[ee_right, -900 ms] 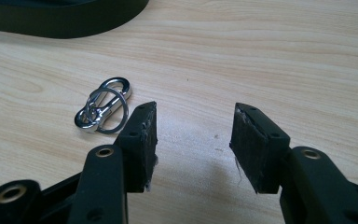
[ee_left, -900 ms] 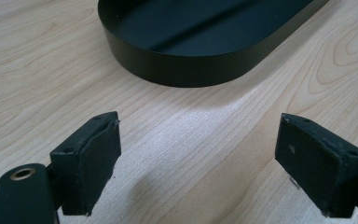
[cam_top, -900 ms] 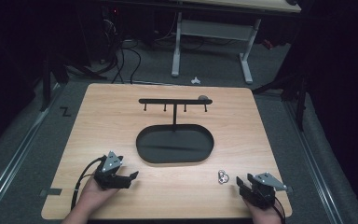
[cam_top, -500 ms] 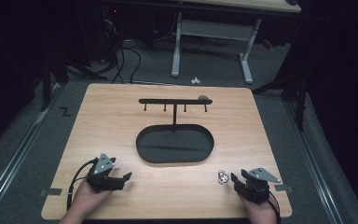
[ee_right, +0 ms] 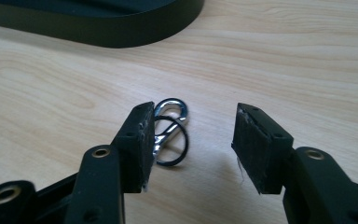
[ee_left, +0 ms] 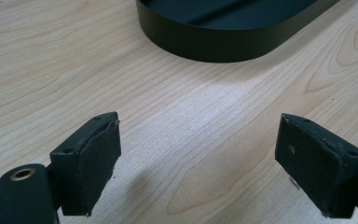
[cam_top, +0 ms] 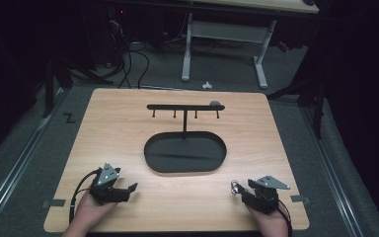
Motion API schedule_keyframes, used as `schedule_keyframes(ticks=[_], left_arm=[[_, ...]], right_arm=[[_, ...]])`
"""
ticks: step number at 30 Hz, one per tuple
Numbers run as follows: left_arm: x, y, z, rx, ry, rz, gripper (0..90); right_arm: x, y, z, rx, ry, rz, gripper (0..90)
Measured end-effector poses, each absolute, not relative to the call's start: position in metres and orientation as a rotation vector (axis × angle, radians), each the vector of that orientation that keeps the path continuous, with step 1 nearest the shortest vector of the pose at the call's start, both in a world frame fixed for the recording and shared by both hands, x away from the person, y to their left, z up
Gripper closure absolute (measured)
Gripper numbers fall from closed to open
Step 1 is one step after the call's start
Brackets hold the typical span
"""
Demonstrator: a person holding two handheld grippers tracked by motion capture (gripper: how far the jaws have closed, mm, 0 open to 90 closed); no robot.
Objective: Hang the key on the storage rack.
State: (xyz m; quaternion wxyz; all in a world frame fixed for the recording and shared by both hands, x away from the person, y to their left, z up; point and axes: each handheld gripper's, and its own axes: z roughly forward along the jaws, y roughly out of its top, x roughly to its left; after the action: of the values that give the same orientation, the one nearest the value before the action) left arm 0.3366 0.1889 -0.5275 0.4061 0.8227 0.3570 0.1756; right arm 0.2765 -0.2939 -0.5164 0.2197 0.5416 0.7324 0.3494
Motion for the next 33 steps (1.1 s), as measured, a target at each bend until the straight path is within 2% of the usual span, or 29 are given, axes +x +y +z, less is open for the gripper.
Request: schedule_keyframes(ticks=[13,15,33], left_arm=[[0.336,0.184,-0.527,2.087,0.885,0.437,14.9],[0.335,0.186,-0.526,2.089,0.881,0.438,15.0],[0.335,0.194,-0.525,2.051,0.893,0.398,15.6]], right_arm=[[0.275,-0.290,-0.516,1.555,2.144,0.952,46.8],[0.279,-0.291,-0.512,1.558,2.208,0.869,48.9],[0.312,-0.278,-0.487,1.554,2.492,0.461,47.5]])
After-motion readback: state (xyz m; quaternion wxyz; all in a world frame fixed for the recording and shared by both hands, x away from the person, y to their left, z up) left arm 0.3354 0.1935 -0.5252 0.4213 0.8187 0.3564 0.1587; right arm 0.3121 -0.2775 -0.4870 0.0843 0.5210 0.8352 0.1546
